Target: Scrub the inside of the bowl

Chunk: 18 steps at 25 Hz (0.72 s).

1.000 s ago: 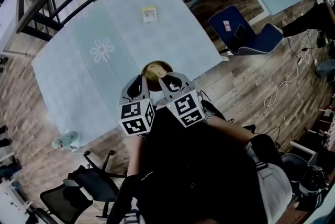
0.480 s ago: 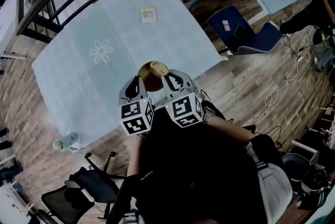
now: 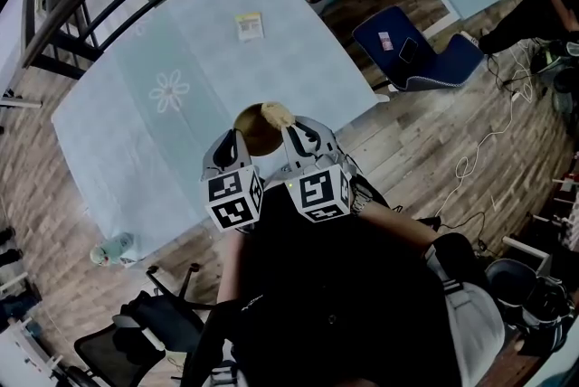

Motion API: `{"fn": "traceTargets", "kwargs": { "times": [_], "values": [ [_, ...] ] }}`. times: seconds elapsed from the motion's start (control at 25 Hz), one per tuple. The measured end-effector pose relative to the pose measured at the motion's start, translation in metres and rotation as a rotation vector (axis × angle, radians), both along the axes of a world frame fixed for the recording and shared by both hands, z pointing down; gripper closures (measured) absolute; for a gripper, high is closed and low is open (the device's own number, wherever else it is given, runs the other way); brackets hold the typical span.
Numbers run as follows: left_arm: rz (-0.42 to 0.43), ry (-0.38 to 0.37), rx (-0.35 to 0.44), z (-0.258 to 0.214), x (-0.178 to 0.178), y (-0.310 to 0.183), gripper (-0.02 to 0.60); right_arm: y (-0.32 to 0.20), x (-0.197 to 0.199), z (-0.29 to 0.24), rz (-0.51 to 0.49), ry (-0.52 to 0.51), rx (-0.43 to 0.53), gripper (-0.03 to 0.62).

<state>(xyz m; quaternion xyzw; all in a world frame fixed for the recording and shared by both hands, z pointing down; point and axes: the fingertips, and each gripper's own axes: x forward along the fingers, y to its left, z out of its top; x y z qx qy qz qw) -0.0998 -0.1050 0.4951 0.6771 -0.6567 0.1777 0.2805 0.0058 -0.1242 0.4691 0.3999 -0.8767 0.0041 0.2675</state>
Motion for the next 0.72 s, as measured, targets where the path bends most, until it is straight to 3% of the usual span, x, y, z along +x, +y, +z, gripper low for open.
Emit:
{"fn": "traceTargets", "kwargs": {
  "times": [0.16, 0.32, 0.48, 0.72],
  "values": [
    [-0.039, -0.002, 0.008, -0.001, -0.010, -0.002, 0.559, 0.001, -0.003, -0.017, -0.007, -0.109, 0.022, 0.557],
    [-0.077, 0.014, 0.024, -0.003, -0.017, -0.003, 0.560, 0.012, -0.019, -0.019, -0.088, -0.308, -0.140, 0.557],
    [-0.076, 0.027, 0.056, -0.011, -0.011, -0.008, 0.560, 0.022, -0.026, 0.000, -0.151, -0.314, -0.282, 0.557],
    [-0.040, 0.039, 0.102, -0.022, 0.005, -0.015, 0.560, 0.031, -0.031, 0.003, -0.210, -0.358, -0.355, 0.557]
  ]
}}
